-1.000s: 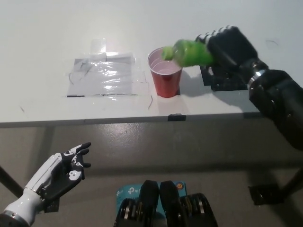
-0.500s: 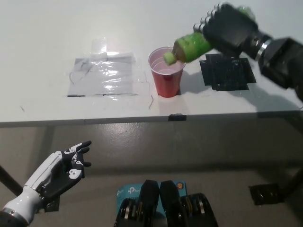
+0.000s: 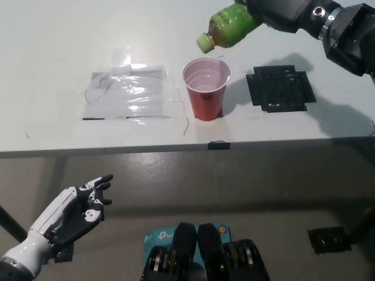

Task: The robot uses its right hand to pick up a bottle kept in the middle of the desk and tilt it into a cup kept next to it to pour water out

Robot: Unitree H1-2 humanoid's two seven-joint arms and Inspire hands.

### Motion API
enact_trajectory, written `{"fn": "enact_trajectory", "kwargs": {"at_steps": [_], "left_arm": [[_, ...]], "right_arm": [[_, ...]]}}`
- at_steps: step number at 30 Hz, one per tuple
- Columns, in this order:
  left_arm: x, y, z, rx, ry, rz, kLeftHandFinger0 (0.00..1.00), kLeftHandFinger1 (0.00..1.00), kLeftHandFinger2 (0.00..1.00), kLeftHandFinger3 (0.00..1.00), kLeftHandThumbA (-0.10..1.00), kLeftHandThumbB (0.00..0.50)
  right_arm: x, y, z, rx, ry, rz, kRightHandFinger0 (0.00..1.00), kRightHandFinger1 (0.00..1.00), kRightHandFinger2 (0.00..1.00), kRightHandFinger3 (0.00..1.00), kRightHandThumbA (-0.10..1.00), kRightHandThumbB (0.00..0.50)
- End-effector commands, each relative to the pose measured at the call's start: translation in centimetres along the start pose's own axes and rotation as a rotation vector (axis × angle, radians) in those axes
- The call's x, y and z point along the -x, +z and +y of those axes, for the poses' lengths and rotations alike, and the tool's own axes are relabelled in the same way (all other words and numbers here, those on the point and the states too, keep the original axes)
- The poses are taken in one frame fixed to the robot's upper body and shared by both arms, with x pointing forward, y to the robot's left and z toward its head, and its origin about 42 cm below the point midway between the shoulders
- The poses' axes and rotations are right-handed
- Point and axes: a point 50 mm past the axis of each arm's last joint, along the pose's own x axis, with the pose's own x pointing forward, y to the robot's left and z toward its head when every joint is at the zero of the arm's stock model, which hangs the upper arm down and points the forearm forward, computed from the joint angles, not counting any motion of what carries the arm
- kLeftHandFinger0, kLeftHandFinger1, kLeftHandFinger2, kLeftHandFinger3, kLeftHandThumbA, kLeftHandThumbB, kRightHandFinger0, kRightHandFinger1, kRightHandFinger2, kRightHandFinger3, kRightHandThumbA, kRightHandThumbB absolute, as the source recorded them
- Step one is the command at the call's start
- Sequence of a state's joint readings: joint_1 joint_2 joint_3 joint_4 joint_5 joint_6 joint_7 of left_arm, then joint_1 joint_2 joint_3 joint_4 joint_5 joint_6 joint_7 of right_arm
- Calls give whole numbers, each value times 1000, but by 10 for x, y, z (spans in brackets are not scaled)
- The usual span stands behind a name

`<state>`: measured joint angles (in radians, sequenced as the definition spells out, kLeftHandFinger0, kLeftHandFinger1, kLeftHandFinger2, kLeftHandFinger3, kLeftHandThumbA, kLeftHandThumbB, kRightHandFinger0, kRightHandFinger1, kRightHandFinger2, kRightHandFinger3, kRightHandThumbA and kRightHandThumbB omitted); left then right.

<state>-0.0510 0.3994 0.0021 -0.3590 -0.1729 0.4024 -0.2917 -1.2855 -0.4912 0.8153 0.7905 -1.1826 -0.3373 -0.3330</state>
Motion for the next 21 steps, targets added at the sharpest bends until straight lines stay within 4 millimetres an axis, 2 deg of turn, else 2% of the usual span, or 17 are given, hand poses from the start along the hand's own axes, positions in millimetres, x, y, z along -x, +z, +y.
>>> {"fn": "enact_trajectory", "kwargs": {"at_steps": [1,2,3,4,5,6,7,8,11,12,13,14,15,16,17,20,21], "left_arm": [[0,15,4,-47,-28,-40,884,1000,1000,1000,707,146],[-1,16,5,-47,-30,-47,886,1000,1000,1000,699,131],[-2,16,5,-50,-32,-50,885,1000,1000,1000,700,139],[-2,15,5,-49,-30,-53,877,1000,1000,1000,699,134],[-2,16,6,-52,-28,-56,868,1000,1000,1000,698,136],[-2,16,6,-53,-27,-56,866,1000,1000,1000,706,145],[-2,16,6,-53,-28,-56,865,1000,1000,1000,710,147],[-2,16,6,-60,-25,-51,853,1000,1000,1000,733,165],[1,14,6,-57,-23,-46,850,1000,1000,1000,745,177],[1,13,6,-56,-23,-52,850,1000,1000,1000,741,164],[1,13,6,-55,-25,-50,856,1000,1000,1000,738,164],[1,14,6,-55,-26,-48,859,1000,1000,1000,740,163],[3,12,4,-48,-30,-43,866,1000,1000,1000,733,163],[3,12,4,-47,-31,-42,879,1000,1000,1000,731,164],[4,10,1,-46,-31,-33,881,1000,1000,1000,735,169],[5,10,0,-43,-32,-36,883,1000,1000,1000,736,171],[5,10,0,-44,-34,-39,880,1000,1000,1000,730,157]], "right_arm": [[-14,-16,-36,100,-112,-21,0,0,269,376,-32,223],[-16,-17,-37,124,-107,-33,0,0,243,388,-24,209],[-16,-17,-38,138,-101,-50,0,0,242,360,-44,200],[-16,-19,-39,149,-98,-60,0,0,241,307,-76,214],[-17,-22,-41,166,-99,-68,0,0,242,295,-94,197],[-17,-24,-41,180,-103,-74,0,0,243,289,-90,216],[-16,-26,-41,190,-108,-78,0,0,241,279,-77,220],[-15,-29,-41,248,-125,-76,0,0,189,238,-9,260],[-14,-31,-40,306,-110,-81,0,0,182,256,49,250],[-12,-33,-38,278,-125,-65,0,0,173,182,28,229],[-10,-34,-36,253,-132,-51,0,0,168,176,6,240],[-10,-34,-36,243,-135,-46,0,0,168,184,2,239],[-7,-31,-31,163,-121,-9,0,0,182,228,-26,210],[-7,-31,-30,131,-122,3,0,0,186,240,-34,210],[-4,-28,-26,41,-95,43,0,0,271,243,-40,210],[-2,-25,-24,-61,-88,85,0,6,352,194,-55,223],[-1,-24,-23,-90,-93,96,0,14,368,196,-67,232]]}}
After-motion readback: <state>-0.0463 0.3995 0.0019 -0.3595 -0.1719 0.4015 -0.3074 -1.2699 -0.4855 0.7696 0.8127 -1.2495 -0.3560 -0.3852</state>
